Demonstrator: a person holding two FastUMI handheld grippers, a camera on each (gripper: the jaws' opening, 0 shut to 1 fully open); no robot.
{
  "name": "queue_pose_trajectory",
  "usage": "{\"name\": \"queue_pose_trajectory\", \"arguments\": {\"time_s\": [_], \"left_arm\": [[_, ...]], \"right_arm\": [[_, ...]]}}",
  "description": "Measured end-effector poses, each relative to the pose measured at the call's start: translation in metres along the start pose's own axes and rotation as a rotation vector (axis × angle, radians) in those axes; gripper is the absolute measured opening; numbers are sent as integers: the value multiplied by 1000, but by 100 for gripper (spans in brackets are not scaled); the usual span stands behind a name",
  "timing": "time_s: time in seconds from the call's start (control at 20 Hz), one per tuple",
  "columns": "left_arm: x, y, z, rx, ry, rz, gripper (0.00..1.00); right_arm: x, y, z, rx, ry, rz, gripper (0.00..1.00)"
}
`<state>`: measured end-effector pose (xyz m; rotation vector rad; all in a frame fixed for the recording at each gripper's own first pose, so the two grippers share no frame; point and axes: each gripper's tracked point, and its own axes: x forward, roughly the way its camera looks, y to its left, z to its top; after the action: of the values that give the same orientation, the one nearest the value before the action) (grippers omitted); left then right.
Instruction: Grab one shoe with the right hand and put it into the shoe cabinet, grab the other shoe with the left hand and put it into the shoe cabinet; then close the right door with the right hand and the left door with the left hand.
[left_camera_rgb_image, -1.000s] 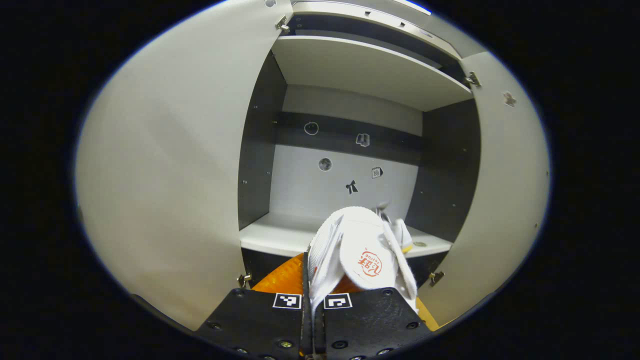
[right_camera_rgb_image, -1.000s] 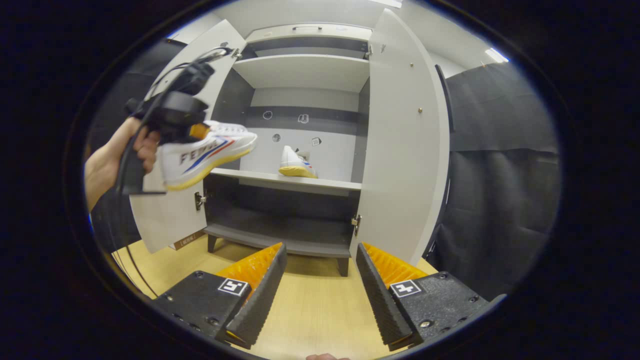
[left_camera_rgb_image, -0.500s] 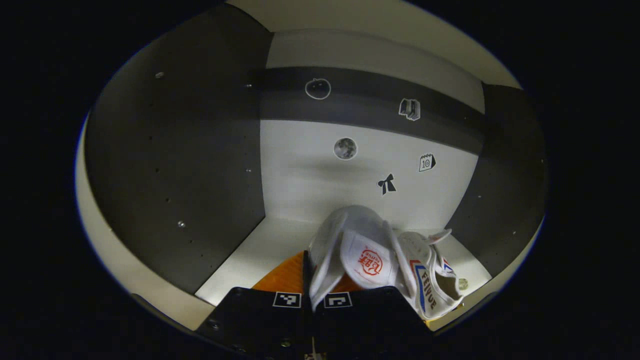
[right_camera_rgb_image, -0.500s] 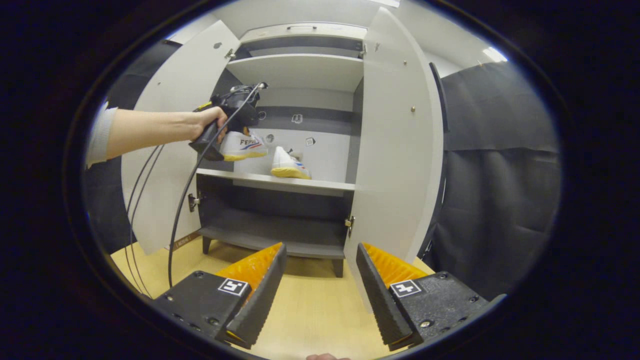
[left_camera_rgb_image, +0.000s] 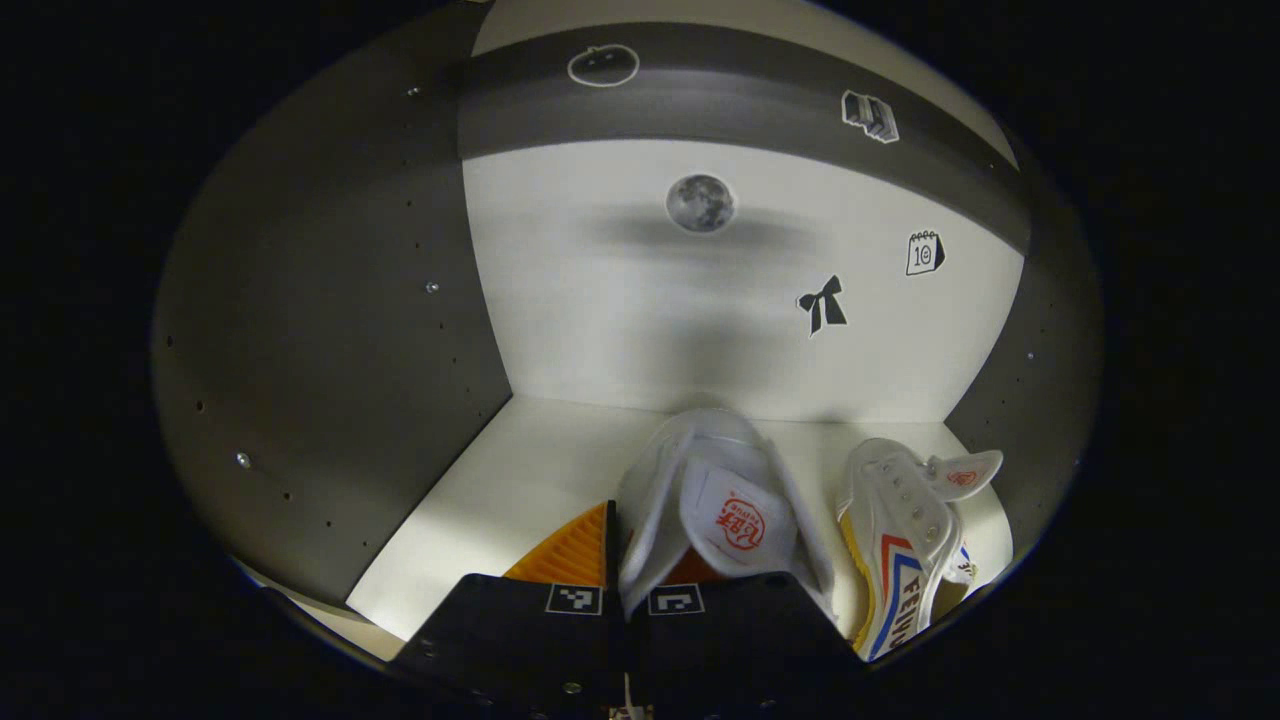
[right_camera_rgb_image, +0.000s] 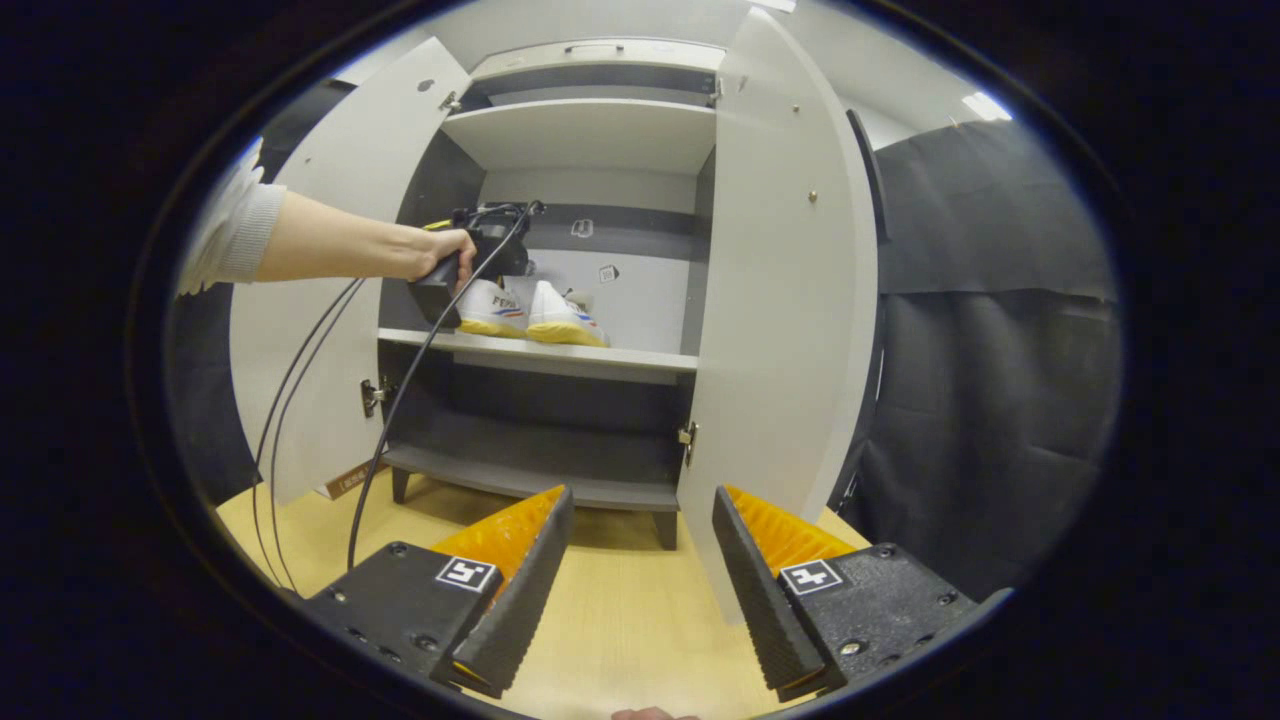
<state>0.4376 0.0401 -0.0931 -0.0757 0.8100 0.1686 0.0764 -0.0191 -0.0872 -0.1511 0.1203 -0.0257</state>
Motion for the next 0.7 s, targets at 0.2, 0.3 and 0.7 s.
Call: {"name": "queue_pose_trajectory", "arguments": {"time_s": [0.2,0.3,0.7], "left_arm": [[7,0,-6,-15,37,-11,13],[2,-2,-7,-22,40,-51,16],[-73,-12,4,8,-69,-181,40]], "right_arm": [[2,-1,-3,3,10,-5,88],[2,0,-6,0,15,-2,89],[-4,15,-2,-7,6,37,91]]}}
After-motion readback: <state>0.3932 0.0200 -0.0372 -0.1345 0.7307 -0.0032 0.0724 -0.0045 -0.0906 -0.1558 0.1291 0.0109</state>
